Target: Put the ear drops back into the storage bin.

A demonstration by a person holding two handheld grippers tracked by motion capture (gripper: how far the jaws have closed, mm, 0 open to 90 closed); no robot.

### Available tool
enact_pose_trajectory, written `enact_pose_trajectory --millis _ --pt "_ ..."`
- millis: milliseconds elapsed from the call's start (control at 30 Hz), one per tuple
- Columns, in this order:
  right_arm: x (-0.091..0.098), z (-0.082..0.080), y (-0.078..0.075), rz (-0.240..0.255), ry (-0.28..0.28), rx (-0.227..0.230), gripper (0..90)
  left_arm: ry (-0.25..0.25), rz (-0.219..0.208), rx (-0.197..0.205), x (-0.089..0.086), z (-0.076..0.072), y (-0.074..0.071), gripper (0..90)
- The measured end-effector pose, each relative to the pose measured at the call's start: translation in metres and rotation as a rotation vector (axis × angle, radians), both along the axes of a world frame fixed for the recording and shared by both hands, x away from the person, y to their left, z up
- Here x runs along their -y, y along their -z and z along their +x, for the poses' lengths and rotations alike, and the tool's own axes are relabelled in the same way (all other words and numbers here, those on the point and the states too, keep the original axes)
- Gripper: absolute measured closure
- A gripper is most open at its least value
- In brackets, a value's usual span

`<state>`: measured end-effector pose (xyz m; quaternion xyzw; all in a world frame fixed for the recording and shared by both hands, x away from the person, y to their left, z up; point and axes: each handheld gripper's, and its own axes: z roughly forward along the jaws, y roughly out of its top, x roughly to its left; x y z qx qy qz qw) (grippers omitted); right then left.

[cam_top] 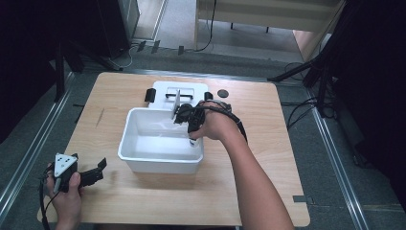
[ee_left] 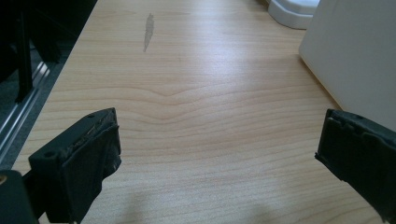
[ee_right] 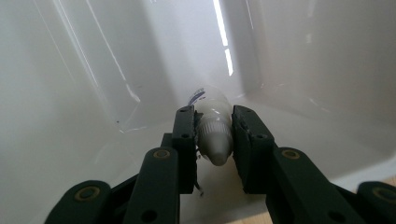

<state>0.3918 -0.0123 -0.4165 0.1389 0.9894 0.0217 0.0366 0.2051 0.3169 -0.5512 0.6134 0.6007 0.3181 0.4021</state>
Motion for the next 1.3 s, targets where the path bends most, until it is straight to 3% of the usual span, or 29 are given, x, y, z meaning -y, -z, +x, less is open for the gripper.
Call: enact_pose_trajectory --millis 267,600,1300 --pt "-0.001 -0.003 0.012 -0.013 -0.038 0.016 71.6 0.001 0.002 0.0 0.0 0.0 0.0 0.0" --pt "-0.005 -0.003 0.023 -0.048 -0.057 0.002 71.6 0.003 0.003 -0.001 0.0 0.0 0.0 0.0" --pt "-0.006 -0.003 0.025 -0.071 -0.059 -0.017 65.6 0.003 0.002 -0.001 0.0 0.0 0.0 0.1"
